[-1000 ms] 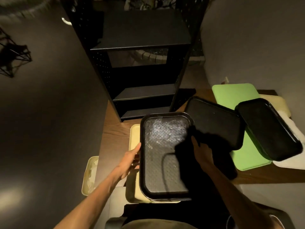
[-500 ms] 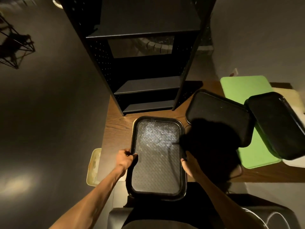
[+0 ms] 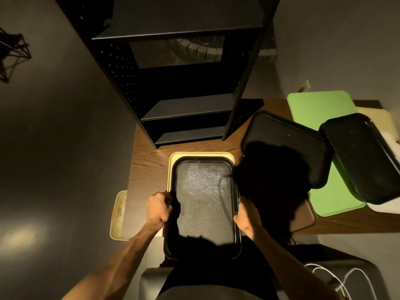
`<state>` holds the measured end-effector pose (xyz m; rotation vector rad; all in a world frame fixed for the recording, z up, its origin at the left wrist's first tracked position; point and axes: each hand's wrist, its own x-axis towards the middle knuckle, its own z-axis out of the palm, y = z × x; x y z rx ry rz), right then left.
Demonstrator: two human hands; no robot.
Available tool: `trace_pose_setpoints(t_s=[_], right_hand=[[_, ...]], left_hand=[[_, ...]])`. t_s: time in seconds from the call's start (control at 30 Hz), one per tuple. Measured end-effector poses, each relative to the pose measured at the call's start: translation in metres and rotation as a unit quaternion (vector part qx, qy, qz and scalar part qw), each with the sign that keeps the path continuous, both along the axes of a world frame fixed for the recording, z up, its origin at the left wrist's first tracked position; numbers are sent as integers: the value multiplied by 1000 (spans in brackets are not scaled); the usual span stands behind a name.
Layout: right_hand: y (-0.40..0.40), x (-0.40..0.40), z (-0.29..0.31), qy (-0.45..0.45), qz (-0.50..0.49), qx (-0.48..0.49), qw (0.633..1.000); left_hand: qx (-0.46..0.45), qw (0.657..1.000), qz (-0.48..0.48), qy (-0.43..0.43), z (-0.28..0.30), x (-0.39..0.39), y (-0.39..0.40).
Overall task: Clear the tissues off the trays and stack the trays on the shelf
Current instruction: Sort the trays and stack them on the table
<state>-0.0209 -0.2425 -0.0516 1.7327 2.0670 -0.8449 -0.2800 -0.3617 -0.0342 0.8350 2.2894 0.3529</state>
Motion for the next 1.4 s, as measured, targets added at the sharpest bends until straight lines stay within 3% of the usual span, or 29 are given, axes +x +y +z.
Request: trace_pose_setpoints(t_s=[0.23, 0.37, 0.57, 0.7, 1.17, 1.4], right_hand=[[4, 3, -4, 19, 6, 7, 1000], [6, 16, -42, 53, -4, -18, 998], [-8, 1, 5, 46, 1, 16, 999], [-6, -3, 4, 1, 23, 1, 1000], [-3, -23, 8, 52, 15, -10, 998], [-8, -25, -3, 69, 12, -8, 997]], left_hand=[[-55, 998, 1, -17, -8, 1, -1], [-59, 998, -19, 17, -6, 6, 0], [-32, 999, 0, 12, -14, 5, -4], [-12, 1000, 22, 9, -16, 5, -8], [-22, 995, 96, 26, -15, -9, -26], [-14, 996, 89, 24, -13, -16, -21]])
